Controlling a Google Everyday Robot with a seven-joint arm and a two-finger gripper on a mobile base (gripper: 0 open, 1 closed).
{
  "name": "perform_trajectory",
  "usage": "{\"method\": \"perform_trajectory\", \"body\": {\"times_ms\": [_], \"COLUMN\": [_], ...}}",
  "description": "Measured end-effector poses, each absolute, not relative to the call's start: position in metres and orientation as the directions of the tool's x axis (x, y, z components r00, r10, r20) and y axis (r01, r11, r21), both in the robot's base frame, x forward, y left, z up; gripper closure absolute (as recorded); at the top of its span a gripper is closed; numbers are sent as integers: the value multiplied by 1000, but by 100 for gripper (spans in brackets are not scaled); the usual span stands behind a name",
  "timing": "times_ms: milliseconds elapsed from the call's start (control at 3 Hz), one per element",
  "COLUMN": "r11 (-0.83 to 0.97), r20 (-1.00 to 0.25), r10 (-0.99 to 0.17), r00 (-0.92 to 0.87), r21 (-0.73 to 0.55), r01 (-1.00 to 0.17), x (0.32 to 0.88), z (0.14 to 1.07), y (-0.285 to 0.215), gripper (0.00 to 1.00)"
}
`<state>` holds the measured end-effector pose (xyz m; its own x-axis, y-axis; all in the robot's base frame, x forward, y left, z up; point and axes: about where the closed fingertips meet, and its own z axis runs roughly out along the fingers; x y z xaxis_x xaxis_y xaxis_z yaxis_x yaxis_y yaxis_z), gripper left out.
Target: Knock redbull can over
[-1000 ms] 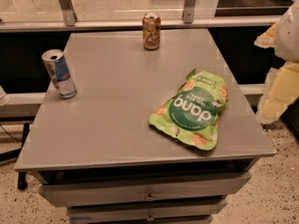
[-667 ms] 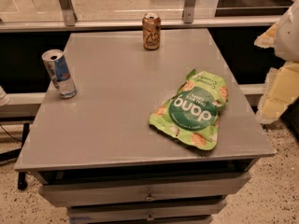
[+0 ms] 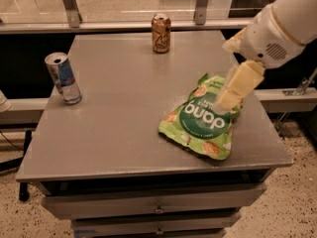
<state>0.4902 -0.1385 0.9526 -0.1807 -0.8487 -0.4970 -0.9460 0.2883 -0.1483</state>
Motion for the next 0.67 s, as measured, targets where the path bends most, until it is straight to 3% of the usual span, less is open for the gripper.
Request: {"method": "perform_trajectory", "body": {"times_ms": [667], "r11": [207], "r20": [-770], "r10": [-638], "r00": [-36], "r21": [-126], "r01": [-970], "x": [537], "z": [954], "y": [2], "gripper": [0]}}
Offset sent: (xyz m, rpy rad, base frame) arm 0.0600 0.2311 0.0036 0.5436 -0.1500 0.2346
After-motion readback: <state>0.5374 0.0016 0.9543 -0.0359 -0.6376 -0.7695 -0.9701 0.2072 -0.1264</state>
